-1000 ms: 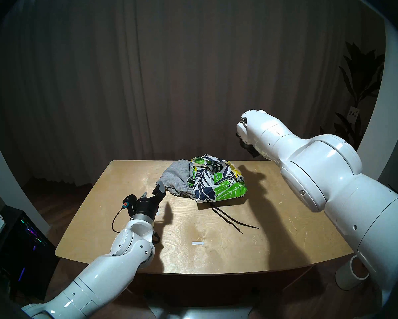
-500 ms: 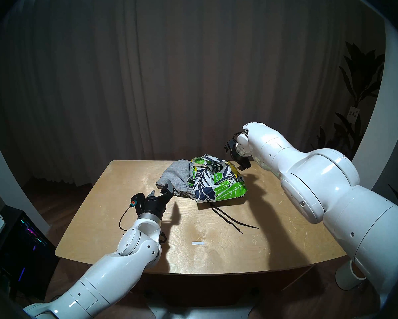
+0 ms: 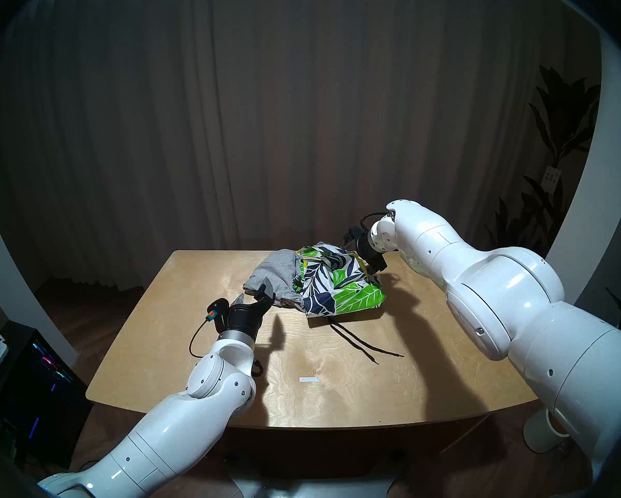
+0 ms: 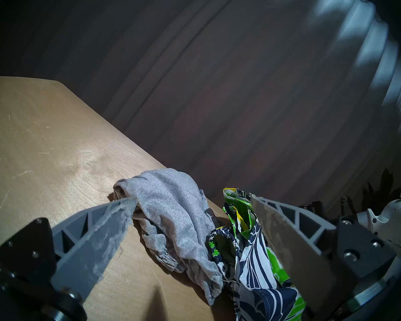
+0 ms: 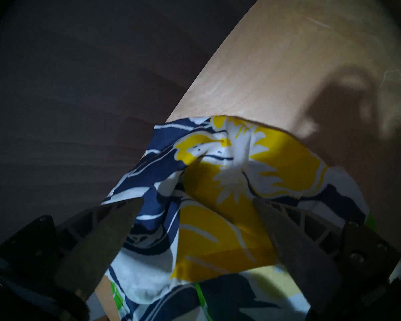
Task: Fold pants twice and stack them
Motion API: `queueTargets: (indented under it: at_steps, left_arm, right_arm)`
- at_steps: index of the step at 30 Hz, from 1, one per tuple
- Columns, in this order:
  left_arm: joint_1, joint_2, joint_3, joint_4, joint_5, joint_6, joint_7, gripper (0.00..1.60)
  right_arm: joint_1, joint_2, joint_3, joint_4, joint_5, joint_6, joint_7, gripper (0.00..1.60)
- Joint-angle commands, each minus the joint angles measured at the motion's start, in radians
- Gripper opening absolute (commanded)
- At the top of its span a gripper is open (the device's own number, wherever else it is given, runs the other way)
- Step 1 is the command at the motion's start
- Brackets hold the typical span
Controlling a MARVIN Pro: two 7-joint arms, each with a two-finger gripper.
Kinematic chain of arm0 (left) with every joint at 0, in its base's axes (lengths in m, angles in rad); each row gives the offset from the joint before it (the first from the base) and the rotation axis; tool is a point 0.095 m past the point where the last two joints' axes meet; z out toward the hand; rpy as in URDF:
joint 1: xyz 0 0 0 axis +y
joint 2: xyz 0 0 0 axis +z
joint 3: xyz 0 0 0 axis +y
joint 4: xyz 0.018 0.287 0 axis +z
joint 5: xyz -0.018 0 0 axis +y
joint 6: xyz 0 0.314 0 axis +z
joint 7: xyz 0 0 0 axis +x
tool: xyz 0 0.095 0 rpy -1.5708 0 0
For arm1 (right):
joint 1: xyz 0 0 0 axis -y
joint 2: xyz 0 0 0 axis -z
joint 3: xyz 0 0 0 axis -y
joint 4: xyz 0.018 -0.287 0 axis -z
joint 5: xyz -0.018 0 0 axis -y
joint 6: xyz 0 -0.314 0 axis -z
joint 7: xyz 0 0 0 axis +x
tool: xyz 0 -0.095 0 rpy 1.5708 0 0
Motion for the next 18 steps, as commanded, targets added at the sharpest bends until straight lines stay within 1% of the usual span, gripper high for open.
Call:
queueTargets:
  at_steps: [1, 8, 18]
  left_arm:
    - [-0.014, -0.003, -0.009, -0.016, 0.014, -0.011, 0.007, 1.6]
    - [-0.004, 0.0, -0.016, -0.023, 0.021, -0.021, 0.015, 1.6]
    - [0.001, 0.0, -0.021, -0.026, 0.029, -0.029, 0.026, 1.6]
  right_arm:
    - [-0.011, -0.011, 0.006, -0.09, 0.019, 0.088, 0.031, 1.6]
    - [-0.032, 0.005, 0.006, -0.169, 0.025, 0.14, 0.037, 1.6]
    - [-0.078, 0.082, 0.006, -0.278, 0.022, 0.158, -0.003, 1.6]
